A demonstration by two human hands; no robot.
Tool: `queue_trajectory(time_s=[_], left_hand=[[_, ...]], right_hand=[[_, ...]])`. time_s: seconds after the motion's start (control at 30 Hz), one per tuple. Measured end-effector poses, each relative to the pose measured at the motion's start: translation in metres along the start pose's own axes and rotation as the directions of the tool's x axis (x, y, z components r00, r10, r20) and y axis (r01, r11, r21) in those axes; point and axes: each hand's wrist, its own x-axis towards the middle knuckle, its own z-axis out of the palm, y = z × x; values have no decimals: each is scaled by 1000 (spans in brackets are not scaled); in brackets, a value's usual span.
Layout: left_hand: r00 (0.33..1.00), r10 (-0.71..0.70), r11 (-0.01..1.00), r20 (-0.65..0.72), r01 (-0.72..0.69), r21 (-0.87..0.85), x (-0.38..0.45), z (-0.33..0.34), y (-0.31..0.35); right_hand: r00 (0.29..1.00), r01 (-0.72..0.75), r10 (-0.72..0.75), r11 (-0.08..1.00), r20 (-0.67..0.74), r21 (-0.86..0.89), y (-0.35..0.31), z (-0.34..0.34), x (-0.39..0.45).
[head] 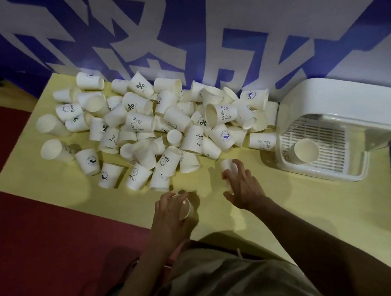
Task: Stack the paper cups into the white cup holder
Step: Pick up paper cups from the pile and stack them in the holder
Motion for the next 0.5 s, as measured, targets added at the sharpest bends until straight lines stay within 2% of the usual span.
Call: queue_trajectory(time_s=[0.1, 0.2, 0.33, 0.5], left_hand=[[999, 14, 1000, 32, -14, 8, 6, 3, 10], [998, 52, 999, 38, -52, -6, 13, 15, 17], [994, 87, 996, 63, -85, -28, 29, 31, 47], [973, 212, 977, 87, -214, 4, 48, 54, 97]], right_hand=[[997, -58, 58, 998, -51, -15, 5, -5, -22], [993, -76, 81, 995, -82, 72, 18, -13, -47], [990, -53, 75, 984, -123, 172, 39, -26, -85], [982, 20, 25, 972, -186, 236, 75, -38, -117]])
